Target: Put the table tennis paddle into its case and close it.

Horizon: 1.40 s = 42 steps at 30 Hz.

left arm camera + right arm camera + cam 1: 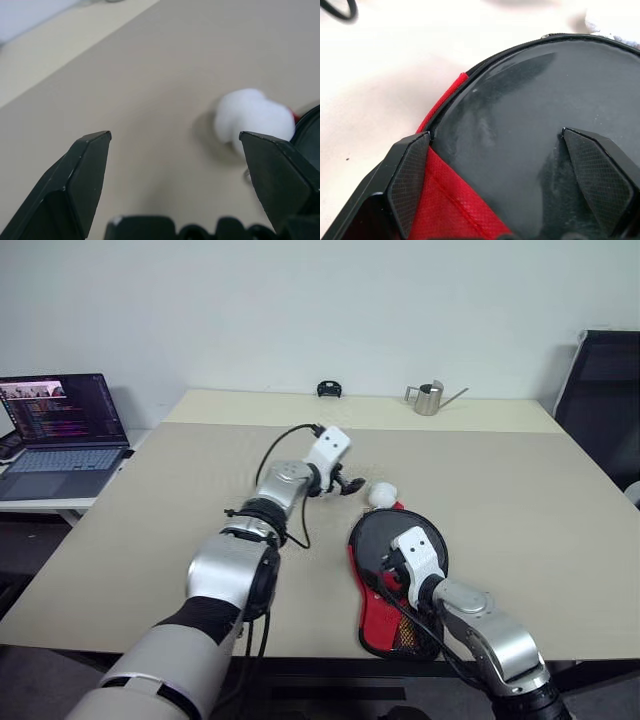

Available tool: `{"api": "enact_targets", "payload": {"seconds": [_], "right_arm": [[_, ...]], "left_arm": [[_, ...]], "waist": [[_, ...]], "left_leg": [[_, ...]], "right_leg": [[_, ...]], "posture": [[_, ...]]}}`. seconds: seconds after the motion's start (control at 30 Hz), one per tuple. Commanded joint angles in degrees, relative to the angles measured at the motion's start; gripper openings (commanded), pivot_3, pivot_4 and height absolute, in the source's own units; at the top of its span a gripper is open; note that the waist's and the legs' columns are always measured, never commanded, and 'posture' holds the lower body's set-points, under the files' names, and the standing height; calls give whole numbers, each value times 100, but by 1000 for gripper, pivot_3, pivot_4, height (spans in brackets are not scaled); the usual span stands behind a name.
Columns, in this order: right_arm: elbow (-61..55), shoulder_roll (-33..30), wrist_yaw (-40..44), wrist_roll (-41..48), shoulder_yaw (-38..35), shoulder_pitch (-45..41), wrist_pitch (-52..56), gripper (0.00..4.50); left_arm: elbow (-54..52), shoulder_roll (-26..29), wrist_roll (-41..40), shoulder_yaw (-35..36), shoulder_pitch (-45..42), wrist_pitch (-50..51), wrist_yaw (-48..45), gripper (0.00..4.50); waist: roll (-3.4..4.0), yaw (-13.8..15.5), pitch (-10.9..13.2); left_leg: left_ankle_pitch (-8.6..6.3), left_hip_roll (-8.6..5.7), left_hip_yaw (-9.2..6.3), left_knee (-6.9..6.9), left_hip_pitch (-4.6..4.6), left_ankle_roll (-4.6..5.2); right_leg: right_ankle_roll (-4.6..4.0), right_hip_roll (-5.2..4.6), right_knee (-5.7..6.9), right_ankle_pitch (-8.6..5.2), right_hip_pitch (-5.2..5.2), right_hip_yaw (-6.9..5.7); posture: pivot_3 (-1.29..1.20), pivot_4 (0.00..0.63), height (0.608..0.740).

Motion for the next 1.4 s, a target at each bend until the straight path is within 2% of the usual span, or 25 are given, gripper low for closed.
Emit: {"api": "enact_targets", "payload": {"seconds": [0.03, 0.13, 0.27, 0.47, 0.57, 0.7, 0.83, 0.97, 1.17, 1.4], "right_arm": [[566, -483, 210, 17, -278, 271, 357, 4500], [476, -879, 591, 174, -381, 294, 320, 4500], [337, -1361, 1169, 485, -511, 250, 288, 4500], [-30, -1986, 1847, 901, -790, -108, 190, 4500], [-294, -2154, 2072, 1264, -1083, -175, 289, 4500], [-650, -2364, 2269, 2020, -1833, -260, 890, 4500], [-531, -2818, 2386, 2460, -2681, -355, 1211, 4500], [-463, -3237, 2600, 2630, -2964, -274, 1152, 4500], [-454, -3434, 2616, 2689, -2989, -251, 1079, 4500], [-248, -3302, 2295, 2560, -2884, -508, 885, 4500]], "left_arm": [[-287, 595, -261, 145, 279, -322, -452, 4485], [-483, 848, -523, 256, 550, -480, -926, 4485], [-976, 868, -941, 373, 928, -596, -1510, 4485], [-3008, 510, -1456, 47, 2061, -231, -2274, 4485], [-4064, 392, -1550, -297, 2588, 205, -2474, 4485], [-4909, 304, -1636, -682, 2925, 586, -2608, 4485], [-5255, 205, -1703, -945, 2954, 747, -2640, 4485], [-5521, 65, -1829, -1128, 2946, 952, -2644, 4485], [-5482, -375, -1724, -1505, 2885, 1006, -2514, 4485], [-4527, -816, -1318, -1890, 2682, 796, -2031, 4485]], "waist": [[1, 14, 1], [3, 102, 3], [3, 232, 7], [25, 232, 20], [35, 229, 28], [81, 201, 70], [89, 201, 75], [90, 201, 76], [90, 199, 76], [90, 185, 76]], "left_leg": [[0, 0, 0, 0, -1, 0], [0, -8, -13, 0, -12, 0], [-1, -26, -35, 3, -40, 2], [-6, -28, -32, -1, -70, 10], [-5, -26, -33, 2, -126, 9], [-3, -25, -29, 6, -155, 7], [-4, -25, -29, 6, -152, 12], [-5, -25, -27, 6, -151, 13], [-4, -23, -21, 7, -149, 13], [-4, -23, -17, 10, -146, 14]], "right_leg": [[0, -2, -2, 0, -1, 0], [-2, -17, -16, 1, -7, -3], [-4, -34, -43, 2, -20, -21], [-4, -38, -82, 4, -7, -11], [-5, -39, -83, 4, -55, -11], [-6, -38, -74, 5, -87, -5], [-6, -37, -74, 5, -82, -7], [-6, -35, -74, 5, -81, -8], [-6, -33, -72, 5, -80, -5], [-5, -33, -67, 5, -79, -4]], "posture": [[0, 150, 740], [0, 150, 740], [0, 150, 740], [0, 150, 740], [0, 150, 740], [0, 150, 740], [0, 150, 740], [0, 150, 740], [0, 150, 740], [0, 150, 740]]}}
